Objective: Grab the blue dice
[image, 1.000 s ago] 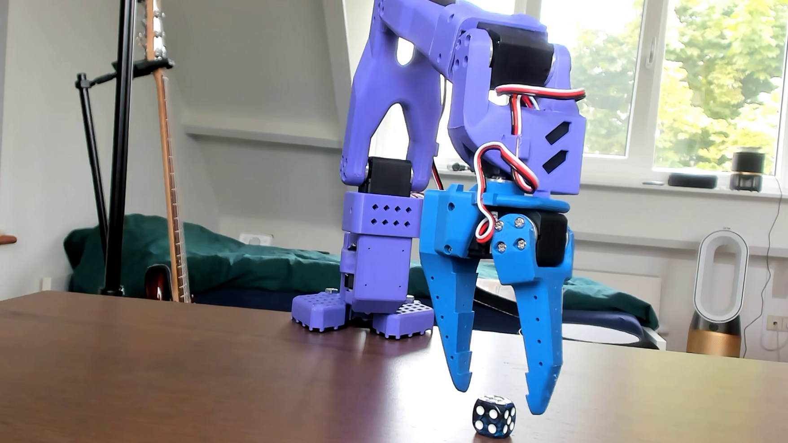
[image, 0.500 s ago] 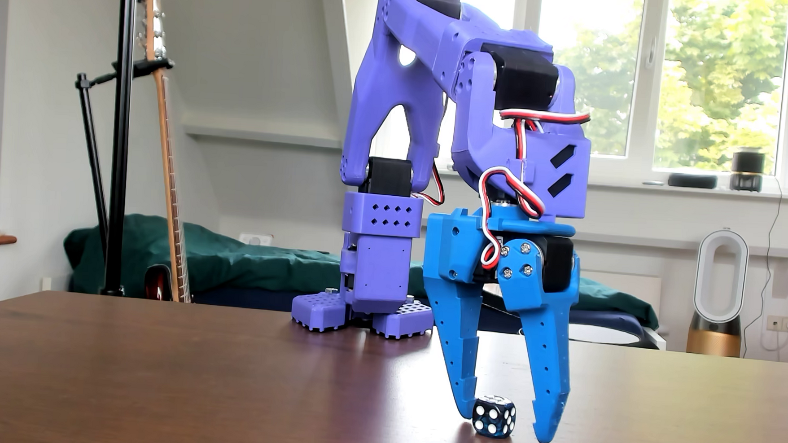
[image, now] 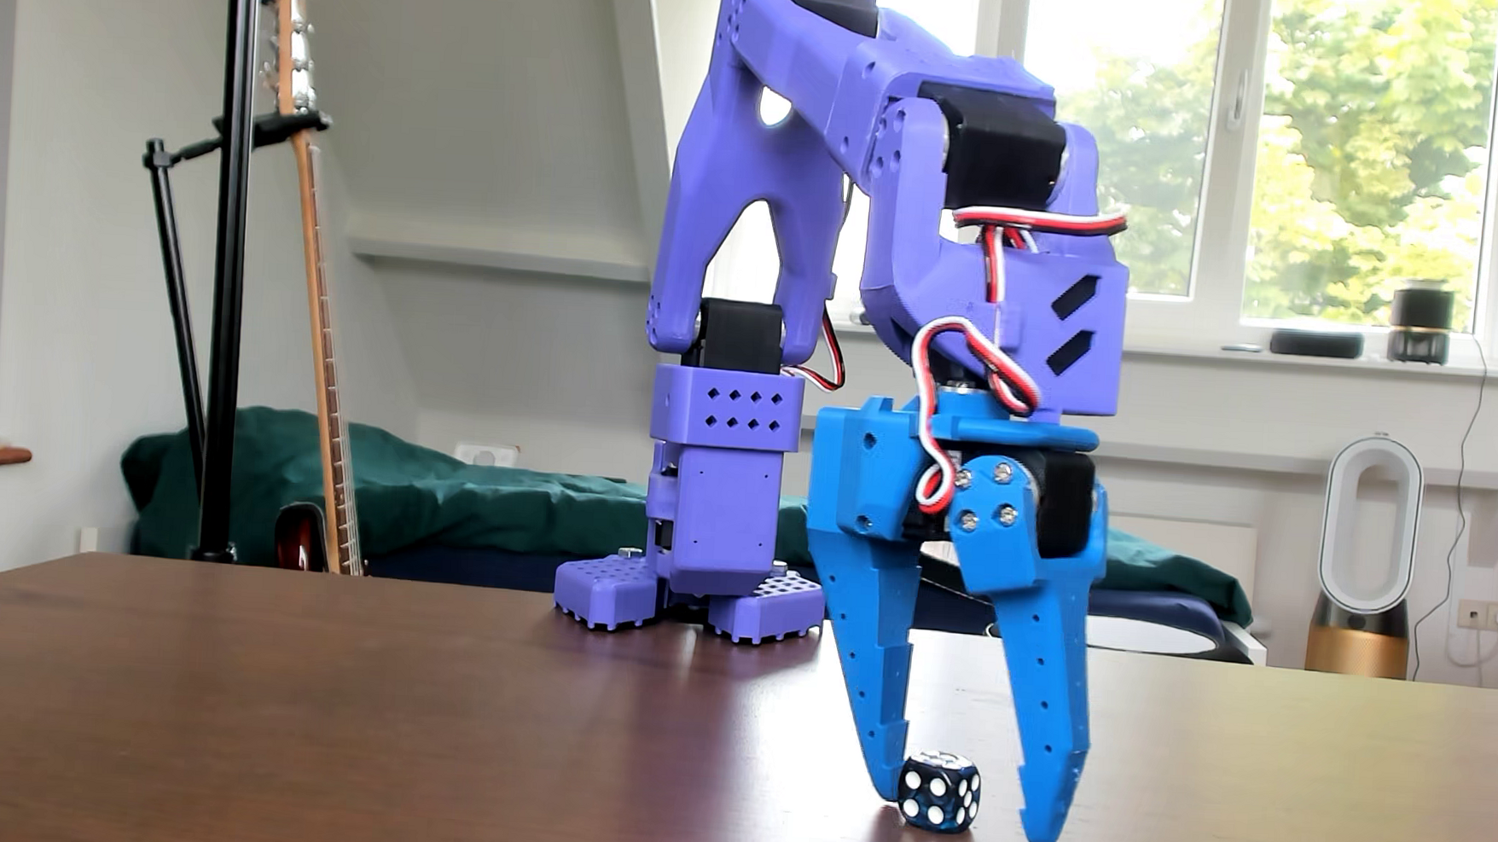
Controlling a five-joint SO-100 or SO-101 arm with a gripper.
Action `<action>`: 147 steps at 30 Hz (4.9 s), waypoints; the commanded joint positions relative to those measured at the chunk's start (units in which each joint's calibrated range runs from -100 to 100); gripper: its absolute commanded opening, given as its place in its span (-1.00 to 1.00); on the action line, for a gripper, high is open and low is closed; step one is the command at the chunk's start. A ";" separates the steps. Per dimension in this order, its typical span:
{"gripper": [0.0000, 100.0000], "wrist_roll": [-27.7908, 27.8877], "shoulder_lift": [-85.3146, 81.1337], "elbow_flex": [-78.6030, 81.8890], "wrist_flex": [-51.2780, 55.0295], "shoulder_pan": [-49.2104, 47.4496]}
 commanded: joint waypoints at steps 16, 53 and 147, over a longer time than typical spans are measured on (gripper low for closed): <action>-0.97 -1.60 -1.61 -3.46 -1.29 1.52; -0.97 -18.48 -89.34 49.98 -20.53 10.61; -0.97 -17.22 -81.39 61.19 -27.12 18.30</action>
